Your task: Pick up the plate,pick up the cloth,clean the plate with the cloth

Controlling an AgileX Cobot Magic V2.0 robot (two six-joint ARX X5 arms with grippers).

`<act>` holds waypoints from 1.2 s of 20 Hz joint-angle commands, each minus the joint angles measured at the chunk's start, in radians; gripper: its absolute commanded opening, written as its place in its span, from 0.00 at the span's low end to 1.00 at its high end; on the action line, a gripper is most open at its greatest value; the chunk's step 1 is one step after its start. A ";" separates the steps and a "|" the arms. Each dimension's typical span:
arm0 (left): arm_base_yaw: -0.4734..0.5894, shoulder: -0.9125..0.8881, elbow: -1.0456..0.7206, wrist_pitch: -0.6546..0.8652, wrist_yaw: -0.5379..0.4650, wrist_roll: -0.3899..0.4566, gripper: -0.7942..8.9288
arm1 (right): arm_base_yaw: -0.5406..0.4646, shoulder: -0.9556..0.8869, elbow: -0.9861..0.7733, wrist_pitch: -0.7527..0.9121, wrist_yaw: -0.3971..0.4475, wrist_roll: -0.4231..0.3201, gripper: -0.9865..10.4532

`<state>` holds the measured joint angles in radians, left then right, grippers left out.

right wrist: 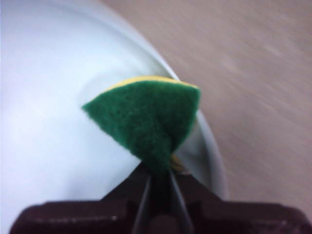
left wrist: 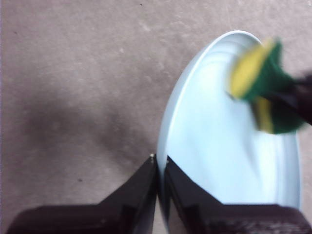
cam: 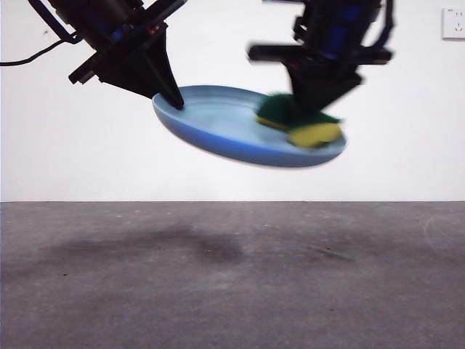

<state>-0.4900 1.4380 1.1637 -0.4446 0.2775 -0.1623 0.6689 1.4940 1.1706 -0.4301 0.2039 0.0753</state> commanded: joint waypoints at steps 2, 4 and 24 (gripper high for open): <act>-0.020 -0.002 0.002 0.045 0.068 -0.004 0.07 | 0.002 0.012 -0.004 0.105 -0.262 0.084 0.08; -0.019 -0.002 0.002 0.079 0.067 -0.026 0.07 | 0.014 0.017 -0.004 0.102 -0.337 0.095 0.08; -0.031 -0.002 0.002 0.061 0.145 -0.044 0.08 | 0.051 -0.036 -0.004 0.149 -0.038 0.086 0.08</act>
<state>-0.5007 1.4399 1.1633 -0.3996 0.3664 -0.2302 0.7204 1.4464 1.1759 -0.3042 0.2310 0.1108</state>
